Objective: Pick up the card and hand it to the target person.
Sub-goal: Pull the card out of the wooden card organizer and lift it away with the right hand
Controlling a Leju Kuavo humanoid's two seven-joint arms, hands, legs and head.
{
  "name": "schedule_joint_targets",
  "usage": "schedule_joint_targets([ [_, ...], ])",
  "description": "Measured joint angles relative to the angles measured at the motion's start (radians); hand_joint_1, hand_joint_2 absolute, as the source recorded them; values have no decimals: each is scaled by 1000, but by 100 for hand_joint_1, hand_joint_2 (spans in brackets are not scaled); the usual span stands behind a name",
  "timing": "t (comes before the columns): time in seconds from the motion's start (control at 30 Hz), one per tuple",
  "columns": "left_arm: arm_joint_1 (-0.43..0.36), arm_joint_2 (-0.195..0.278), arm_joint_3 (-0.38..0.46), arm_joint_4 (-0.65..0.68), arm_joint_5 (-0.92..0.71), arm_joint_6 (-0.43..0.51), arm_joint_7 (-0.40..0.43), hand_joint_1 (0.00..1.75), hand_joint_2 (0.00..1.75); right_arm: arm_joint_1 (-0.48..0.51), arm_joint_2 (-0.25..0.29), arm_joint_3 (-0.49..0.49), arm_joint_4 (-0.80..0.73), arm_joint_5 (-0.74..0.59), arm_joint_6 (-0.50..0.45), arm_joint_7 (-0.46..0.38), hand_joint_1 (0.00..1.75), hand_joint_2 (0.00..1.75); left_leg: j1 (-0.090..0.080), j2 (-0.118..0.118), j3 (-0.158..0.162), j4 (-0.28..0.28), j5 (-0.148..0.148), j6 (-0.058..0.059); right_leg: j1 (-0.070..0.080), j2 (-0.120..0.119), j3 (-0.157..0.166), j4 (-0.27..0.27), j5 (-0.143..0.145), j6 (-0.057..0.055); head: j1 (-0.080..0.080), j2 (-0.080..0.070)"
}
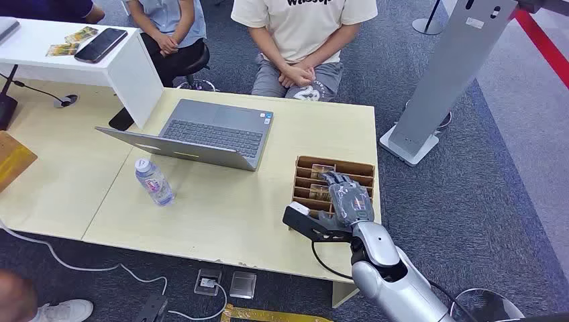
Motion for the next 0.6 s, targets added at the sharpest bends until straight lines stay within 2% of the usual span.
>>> schedule_joint_targets([
  [0.37,0,0,0,0,0,0,-3,0,0,0,0,0,2,-2,-4,0,61,175,0,0,0,0,0,0,0,0,0,0,0,0,0,0],
  [0.53,0,0,0,0,0,0,-3,0,0,0,0,0,3,-1,-4,1,88,175,0,0,0,0,0,0,0,0,0,0,0,0,0,0],
  [0.6,0,0,0,0,0,0,-3,0,0,-2,0,0,5,4,-6,3,91,175,0,0,0,0,0,0,0,0,0,0,0,0,0,0],
])
